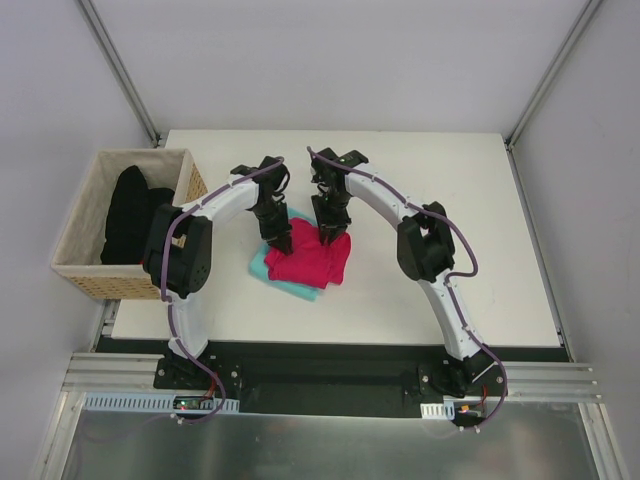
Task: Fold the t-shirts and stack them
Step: Put the neatly folded tshirt into the corner of the board with both arms
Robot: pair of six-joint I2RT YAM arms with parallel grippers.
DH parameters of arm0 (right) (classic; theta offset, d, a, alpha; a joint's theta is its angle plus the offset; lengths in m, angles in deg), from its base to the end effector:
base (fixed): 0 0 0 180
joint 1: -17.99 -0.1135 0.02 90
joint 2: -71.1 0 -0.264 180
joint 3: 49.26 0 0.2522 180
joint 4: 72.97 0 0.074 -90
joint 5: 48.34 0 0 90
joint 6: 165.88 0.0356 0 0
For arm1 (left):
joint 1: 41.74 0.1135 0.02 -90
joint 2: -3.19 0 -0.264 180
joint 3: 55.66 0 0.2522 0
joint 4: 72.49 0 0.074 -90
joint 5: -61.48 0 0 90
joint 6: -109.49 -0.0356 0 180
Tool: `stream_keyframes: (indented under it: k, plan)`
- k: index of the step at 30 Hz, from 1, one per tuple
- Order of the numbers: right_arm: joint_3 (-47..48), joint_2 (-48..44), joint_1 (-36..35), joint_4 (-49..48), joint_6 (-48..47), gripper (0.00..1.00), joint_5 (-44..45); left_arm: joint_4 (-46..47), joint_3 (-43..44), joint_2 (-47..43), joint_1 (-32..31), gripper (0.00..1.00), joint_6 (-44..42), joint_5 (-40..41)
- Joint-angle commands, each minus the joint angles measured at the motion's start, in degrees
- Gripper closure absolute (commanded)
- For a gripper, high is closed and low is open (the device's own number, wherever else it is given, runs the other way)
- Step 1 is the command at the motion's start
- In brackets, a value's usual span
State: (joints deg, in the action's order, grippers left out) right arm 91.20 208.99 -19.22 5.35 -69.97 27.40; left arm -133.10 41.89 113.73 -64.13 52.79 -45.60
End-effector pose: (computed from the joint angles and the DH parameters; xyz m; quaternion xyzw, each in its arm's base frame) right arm 0.3885 0.3060 0.1967 -0.2804 0.9439 0.1598 0.0692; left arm 0.3556 -0.1578 0.2004 -0.0720 0.9764 -0.1958 0.0561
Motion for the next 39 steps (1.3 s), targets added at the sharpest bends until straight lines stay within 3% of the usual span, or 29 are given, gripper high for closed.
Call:
stream_keyframes:
  k: [1,2,6,18,24,27,30,33,39]
  plan:
    - [1.0,-1.6,0.0,1.9,-0.4,0.68,-0.5,-1.6,1.3,0.5,0.3,0.75,-0.9,-1.0]
    - [0.9,-2.5,0.1,1.6,-0.3,0.65,-0.2,-1.6,1.3,0.3,0.2,0.61,-0.9,-0.9]
    - [0.8,-5.5,0.1,1.3,-0.6,0.62,1.2,-1.6,1.3,-2.2,-0.6,0.5,-0.5,0.6]
    - [-2.5,-19.5,-0.4,-0.2,-1.3,0.62,10.0,0.1,4.1,-14.1,-2.1,0.47,1.2,6.1]
    - [-7.4,-22.5,-1.4,-5.0,-0.1,0.63,7.1,0.1,3.3,-20.2,-2.1,0.47,1.8,9.9]
    - [-6.5,-20.3,-3.0,-5.1,0.0,0.68,6.4,0.2,3.7,-22.8,-2.1,0.46,1.6,11.5]
    - [-4.6,-17.3,-4.5,-4.6,0.0,0.87,5.9,0.1,4.1,-24.3,-2.0,0.47,1.1,13.6]
    - [-4.0,-15.0,-5.6,-5.1,-0.1,0.98,5.4,0.1,3.7,-25.7,-2.0,0.47,1.3,14.4]
    - [-2.5,-11.2,-7.4,-6.5,0.3,0.99,3.1,0.2,2.6,-28.9,-2.0,0.48,1.6,16.6]
